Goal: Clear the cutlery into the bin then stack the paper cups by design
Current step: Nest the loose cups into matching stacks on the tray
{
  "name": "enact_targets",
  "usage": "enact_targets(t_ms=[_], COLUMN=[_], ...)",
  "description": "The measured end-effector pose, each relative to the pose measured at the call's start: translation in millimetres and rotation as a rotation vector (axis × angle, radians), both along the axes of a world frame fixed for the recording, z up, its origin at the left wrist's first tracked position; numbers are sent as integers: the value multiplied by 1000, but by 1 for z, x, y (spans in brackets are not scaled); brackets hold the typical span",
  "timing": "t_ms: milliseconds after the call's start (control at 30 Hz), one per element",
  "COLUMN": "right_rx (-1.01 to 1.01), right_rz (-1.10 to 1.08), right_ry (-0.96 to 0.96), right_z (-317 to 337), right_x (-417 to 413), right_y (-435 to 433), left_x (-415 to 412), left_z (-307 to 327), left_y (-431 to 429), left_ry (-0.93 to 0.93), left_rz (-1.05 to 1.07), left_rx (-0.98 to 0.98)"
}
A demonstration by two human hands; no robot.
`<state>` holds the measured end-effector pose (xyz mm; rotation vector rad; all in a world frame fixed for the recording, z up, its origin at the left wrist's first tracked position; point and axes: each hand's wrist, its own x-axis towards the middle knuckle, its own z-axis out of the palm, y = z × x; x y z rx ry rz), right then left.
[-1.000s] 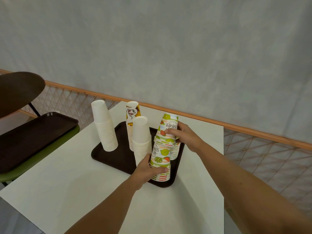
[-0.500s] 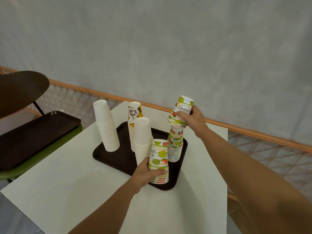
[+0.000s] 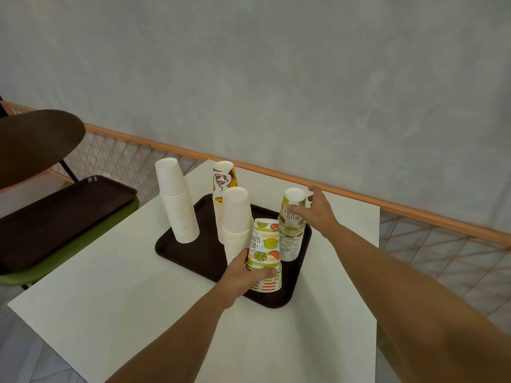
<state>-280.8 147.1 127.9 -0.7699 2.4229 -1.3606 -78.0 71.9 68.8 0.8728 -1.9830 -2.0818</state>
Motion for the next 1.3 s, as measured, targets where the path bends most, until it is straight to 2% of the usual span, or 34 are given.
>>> enact_targets(t_ms=[133,200,300,500,667,1167,1300], right_rx=[-108,-189,-198,72,97,-57,-169], right_rz=[-55,-3,131,327,434,325,252], right_ry=[180,181,62,-191,-352,-359,-325], right_z=[14,21,23,9,1,24,40], right_x=[8,19,37,54,65,54,43], right_y=[10,17,27,36,37,28,22], left_x=[-4,-7,-10,-14,-15,-3,0], left_z=[3,4,7,11,12,11,8], left_y=[3,5,7,13,16,11,9], left_ry=[19,28,37,85,115,65,49], left_rz=[-9,-12,-12,-40,-62,-72,-77], left_rx=[12,18,17,27,19,-48,-47])
